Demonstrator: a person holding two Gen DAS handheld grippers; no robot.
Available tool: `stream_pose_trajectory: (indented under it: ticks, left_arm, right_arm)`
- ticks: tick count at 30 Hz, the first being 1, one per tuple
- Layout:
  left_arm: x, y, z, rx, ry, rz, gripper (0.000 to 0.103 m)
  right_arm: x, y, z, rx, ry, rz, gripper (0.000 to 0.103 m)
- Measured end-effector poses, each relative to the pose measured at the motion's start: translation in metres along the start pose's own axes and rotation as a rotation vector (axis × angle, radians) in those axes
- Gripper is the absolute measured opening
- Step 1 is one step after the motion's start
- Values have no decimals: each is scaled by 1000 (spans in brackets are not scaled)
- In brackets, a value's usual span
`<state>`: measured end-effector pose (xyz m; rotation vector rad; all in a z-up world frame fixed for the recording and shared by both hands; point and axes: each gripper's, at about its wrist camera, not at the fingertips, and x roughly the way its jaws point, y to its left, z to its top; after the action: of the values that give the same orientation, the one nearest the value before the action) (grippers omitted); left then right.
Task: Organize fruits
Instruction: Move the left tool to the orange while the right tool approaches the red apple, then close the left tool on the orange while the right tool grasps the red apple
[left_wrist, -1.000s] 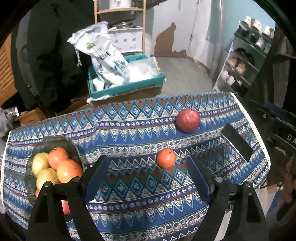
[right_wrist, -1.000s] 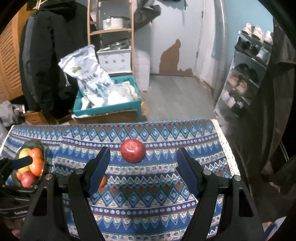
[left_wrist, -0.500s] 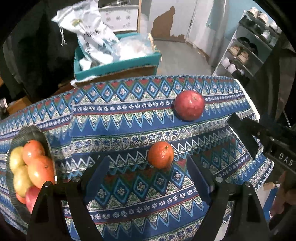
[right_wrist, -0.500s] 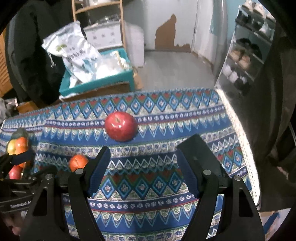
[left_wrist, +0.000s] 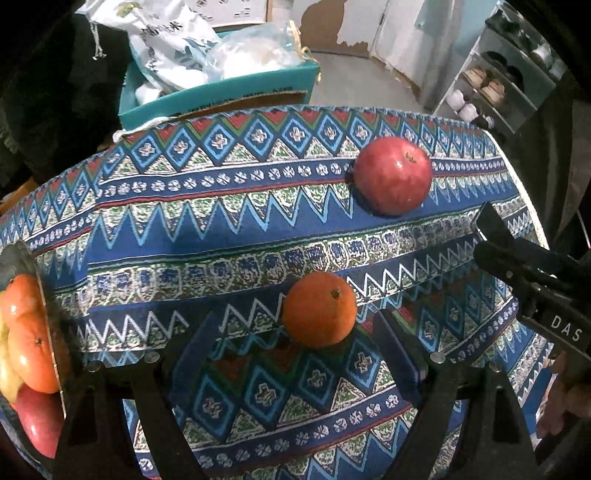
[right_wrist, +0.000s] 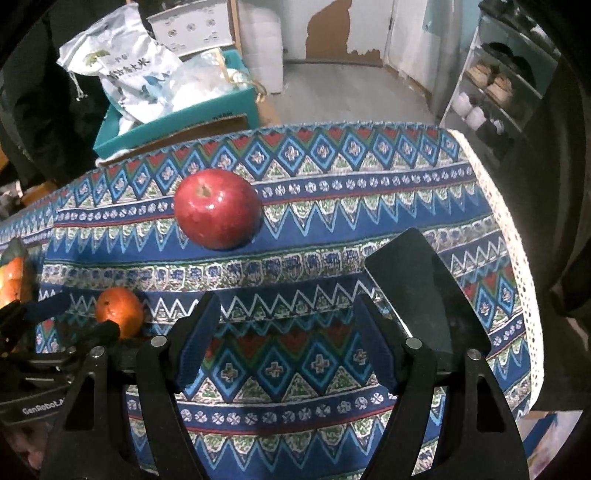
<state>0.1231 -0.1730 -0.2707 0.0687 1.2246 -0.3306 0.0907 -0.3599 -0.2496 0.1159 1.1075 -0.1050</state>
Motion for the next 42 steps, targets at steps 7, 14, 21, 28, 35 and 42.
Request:
stream_pose_trajectory:
  ticks: [7, 14, 21, 28, 35, 42]
  left_arm:
    - [15, -6, 1, 7, 23, -7, 85]
    - [25, -10, 4, 33, 20, -8, 60]
    - [22, -9, 10, 34, 7, -39, 45]
    - [10, 18, 31, -11, -43, -14, 45]
    - [0, 50, 47, -78, -83, 4, 45]
    - [-3, 68, 55, -120, -99, 3, 45]
  right_arm:
    - [15, -4, 0, 13, 28, 8, 75]
    - [19, -2, 3, 11, 32, 29, 75]
    - [24, 8, 16, -2, 28, 81, 75]
    - [35, 32, 42, -60, 13, 142, 75]
    - [52, 45, 61, -68, 27, 146, 75]
    - [75, 48, 70, -48, 62, 136, 79]
